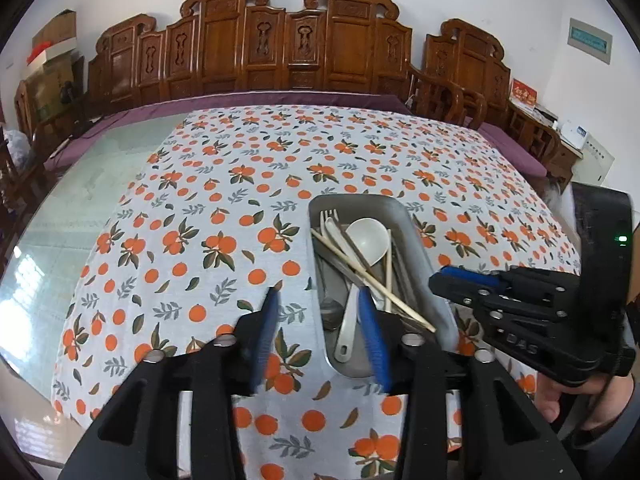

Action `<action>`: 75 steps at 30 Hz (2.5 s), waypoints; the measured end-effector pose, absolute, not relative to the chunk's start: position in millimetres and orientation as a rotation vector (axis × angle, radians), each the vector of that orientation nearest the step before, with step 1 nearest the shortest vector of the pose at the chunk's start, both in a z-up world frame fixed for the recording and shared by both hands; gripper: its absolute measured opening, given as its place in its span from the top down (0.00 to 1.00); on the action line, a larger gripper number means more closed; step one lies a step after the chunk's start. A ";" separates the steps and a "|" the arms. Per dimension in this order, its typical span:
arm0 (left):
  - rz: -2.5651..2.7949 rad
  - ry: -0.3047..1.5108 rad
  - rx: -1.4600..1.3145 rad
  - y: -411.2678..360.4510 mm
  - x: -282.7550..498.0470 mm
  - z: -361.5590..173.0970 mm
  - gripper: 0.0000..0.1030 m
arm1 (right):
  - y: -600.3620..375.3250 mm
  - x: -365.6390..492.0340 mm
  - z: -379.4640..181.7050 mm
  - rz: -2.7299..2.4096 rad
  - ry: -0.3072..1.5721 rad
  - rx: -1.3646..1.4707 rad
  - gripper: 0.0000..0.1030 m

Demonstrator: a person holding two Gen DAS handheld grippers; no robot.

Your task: Organize utensils

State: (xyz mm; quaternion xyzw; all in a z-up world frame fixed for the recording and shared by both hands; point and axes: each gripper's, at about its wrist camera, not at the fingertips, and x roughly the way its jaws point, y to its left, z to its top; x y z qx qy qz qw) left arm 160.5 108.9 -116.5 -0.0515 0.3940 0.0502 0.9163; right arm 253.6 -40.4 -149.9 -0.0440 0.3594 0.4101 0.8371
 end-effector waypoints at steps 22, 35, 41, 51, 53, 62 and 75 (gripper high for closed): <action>0.015 0.566 -0.022 28.6 94.3 -33.3 0.08 | -180.5 160.5 -50.6 0.706 0.452 -0.002 0.15; -0.012 0.505 -0.024 7.6 71.7 -9.9 0.08 | -204.7 137.0 -25.6 0.663 0.374 0.023 0.03; -0.009 0.494 -0.011 4.4 68.0 -9.0 0.08 | -206.2 135.2 -26.0 0.655 0.370 0.023 0.03; -0.005 0.490 -0.011 1.0 65.7 -10.4 0.08 | -205.8 134.3 -26.3 0.653 0.369 0.026 0.03; -0.003 0.490 -0.009 1.3 66.2 -10.4 0.08 | -205.6 133.9 -26.3 0.655 0.369 0.025 0.03; 0.000 0.490 -0.020 2.2 66.6 -11.1 0.08 | -204.0 130.8 -26.6 0.651 0.361 0.021 0.03; 0.001 0.488 -0.019 2.6 66.5 -10.9 0.08 | -202.6 129.7 -26.8 0.655 0.360 0.024 0.03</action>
